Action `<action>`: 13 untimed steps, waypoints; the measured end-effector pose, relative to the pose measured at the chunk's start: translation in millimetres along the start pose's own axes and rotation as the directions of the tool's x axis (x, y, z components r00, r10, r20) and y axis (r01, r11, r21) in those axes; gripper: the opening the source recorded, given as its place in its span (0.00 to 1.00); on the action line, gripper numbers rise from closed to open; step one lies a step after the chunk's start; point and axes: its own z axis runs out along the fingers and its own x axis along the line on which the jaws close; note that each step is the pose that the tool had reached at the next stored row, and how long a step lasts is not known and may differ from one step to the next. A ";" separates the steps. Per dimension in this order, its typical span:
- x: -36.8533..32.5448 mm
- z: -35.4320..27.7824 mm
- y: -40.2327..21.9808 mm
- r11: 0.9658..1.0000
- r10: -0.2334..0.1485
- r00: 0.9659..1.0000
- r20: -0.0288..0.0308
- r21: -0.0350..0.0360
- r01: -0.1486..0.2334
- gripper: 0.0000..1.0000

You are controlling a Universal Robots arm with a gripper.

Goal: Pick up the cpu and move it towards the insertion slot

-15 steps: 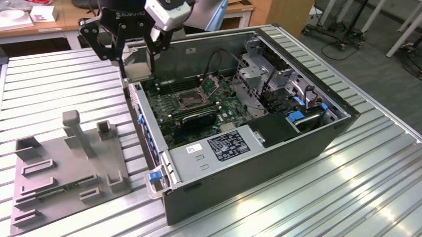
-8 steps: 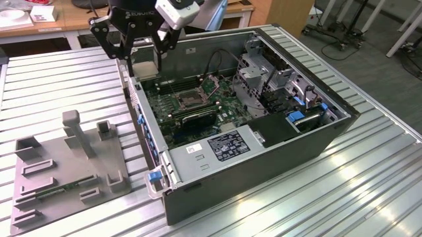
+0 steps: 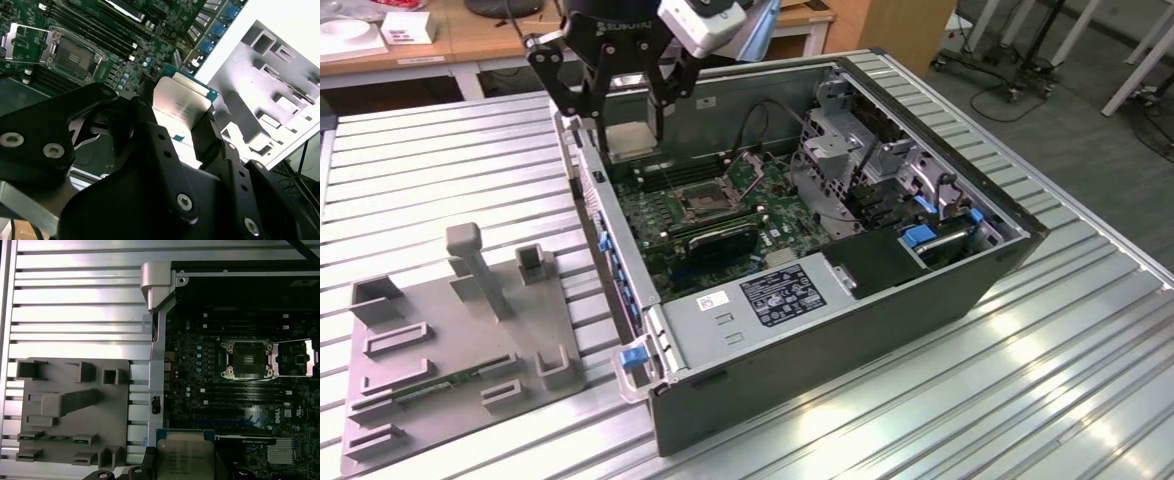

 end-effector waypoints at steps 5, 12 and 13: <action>-6.9 0.2 -0.1 1.000 0.000 1.000 0.000 0.000 0.000 0.54; -19.4 0.5 -0.3 1.000 0.000 1.000 0.000 0.000 0.000 0.54; -21.1 0.5 -0.3 1.000 0.000 1.000 0.000 0.000 0.000 0.54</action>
